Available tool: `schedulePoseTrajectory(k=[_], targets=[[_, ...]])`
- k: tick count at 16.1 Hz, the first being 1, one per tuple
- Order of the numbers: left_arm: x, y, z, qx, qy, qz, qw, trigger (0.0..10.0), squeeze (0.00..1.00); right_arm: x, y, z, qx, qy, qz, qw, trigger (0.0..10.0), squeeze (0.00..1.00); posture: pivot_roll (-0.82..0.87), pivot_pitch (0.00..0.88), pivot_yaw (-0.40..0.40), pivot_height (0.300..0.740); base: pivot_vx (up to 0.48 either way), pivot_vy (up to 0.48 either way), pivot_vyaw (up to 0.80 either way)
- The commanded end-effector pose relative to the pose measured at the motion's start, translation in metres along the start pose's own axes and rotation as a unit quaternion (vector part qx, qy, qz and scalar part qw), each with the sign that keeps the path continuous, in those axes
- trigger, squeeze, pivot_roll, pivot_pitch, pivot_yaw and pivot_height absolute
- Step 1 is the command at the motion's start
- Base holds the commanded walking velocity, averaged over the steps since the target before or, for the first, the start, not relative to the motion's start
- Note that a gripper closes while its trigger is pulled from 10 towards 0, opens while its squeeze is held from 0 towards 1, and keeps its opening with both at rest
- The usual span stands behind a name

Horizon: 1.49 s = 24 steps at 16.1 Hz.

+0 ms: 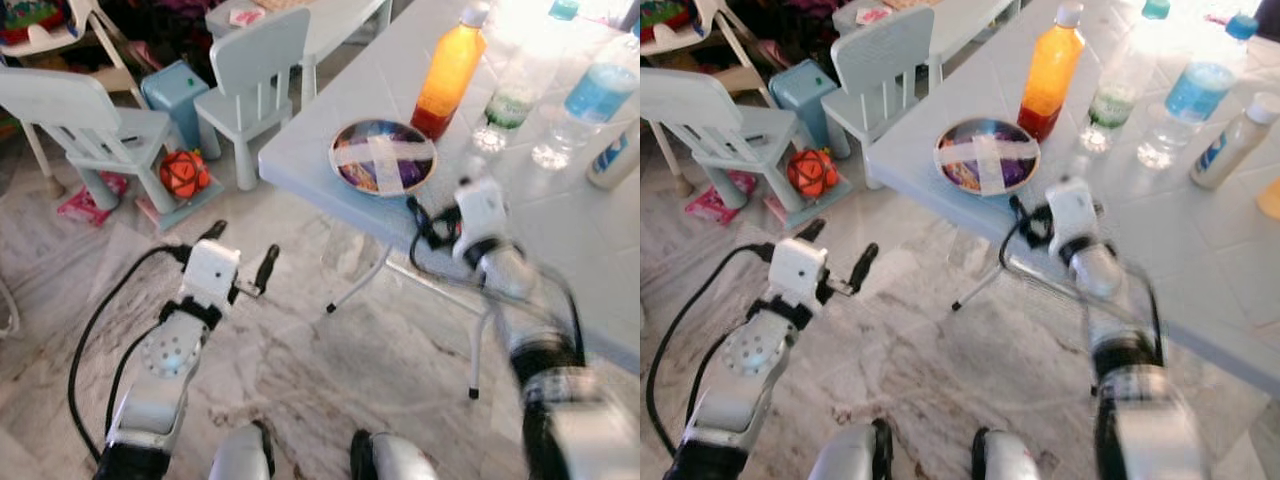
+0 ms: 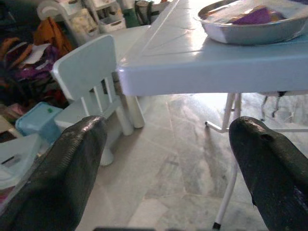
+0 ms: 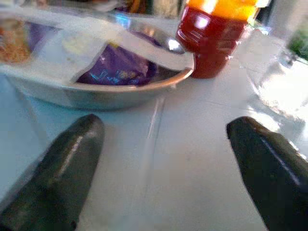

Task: Restocking fridge

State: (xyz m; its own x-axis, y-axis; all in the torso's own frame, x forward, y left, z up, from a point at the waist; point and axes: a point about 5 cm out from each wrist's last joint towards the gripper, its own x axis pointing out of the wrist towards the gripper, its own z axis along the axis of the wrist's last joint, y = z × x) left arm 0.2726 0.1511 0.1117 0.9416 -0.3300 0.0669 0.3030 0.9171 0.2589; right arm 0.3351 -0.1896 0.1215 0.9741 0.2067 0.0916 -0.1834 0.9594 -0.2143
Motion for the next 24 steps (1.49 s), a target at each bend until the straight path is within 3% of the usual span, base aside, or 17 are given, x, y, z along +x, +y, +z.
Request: schedulePoseTrajectory(k=[1, 3, 6, 8, 13, 19, 21, 24], targets=[[-0.004, 0.006, -0.005, -0.005, 0.010, 0.020, 1.000, 10.0, 0.00, -0.008, 0.003, 0.005, 0.026, -0.005, -0.037, 0.999, 10.0, 0.00, 0.09, 0.158, 0.016, 0.740, 0.000, 0.000, 0.00], [-0.006, 0.011, -0.007, -0.015, 0.014, 0.042, 0.999, 10.0, 0.00, -0.024, 0.007, 0.011, 0.076, -0.014, -0.094, 0.993, 10.0, 0.00, 0.07, 0.151, 0.026, 0.740, 0.000, 0.000, 0.00], [-0.003, 0.014, -0.012, -0.036, 0.022, 0.038, 0.998, 10.0, 0.00, -0.049, 0.023, 0.028, 0.016, -0.017, -0.061, 0.998, 10.0, 0.00, 0.02, 0.126, 0.062, 0.740, 0.000, 0.000, 0.00], [0.005, 0.014, -0.005, -0.039, 0.001, 0.028, 0.999, 10.0, 0.00, -0.057, 0.023, 0.039, -0.019, -0.027, -0.040, 0.999, 10.0, 0.00, 0.01, 0.107, 0.056, 0.740, 0.000, 0.120, 0.00], [0.012, 0.017, -0.003, -0.048, -0.012, 0.039, 0.998, 10.0, 0.00, -0.045, 0.024, 0.047, 0.007, -0.026, -0.122, 0.992, 10.0, 0.00, 0.02, 0.083, 0.037, 0.740, 0.304, 0.370, -0.77], [0.024, -0.001, 0.006, -0.055, -0.034, -0.003, 0.998, 10.0, 0.00, -0.034, 0.022, 0.064, -0.015, -0.057, -0.127, 0.990, 10.0, 0.00, 0.00, 0.078, 0.032, 0.740, 0.474, 0.000, -0.24], [0.025, -0.002, 0.003, -0.089, -0.027, 0.003, 0.996, 10.0, 0.00, -0.028, 0.022, 0.066, -0.009, -0.058, -0.119, 0.991, 10.0, 0.00, 0.00, 0.078, 0.027, 0.740, 0.472, 0.000, 0.00], [0.021, 0.003, 0.003, -0.088, -0.037, 0.025, 0.995, 10.0, 0.00, -0.026, 0.023, 0.067, -0.025, -0.061, -0.103, 0.993, 10.0, 0.00, 0.00, 0.083, 0.021, 0.740, 0.134, 0.239, 0.00]])
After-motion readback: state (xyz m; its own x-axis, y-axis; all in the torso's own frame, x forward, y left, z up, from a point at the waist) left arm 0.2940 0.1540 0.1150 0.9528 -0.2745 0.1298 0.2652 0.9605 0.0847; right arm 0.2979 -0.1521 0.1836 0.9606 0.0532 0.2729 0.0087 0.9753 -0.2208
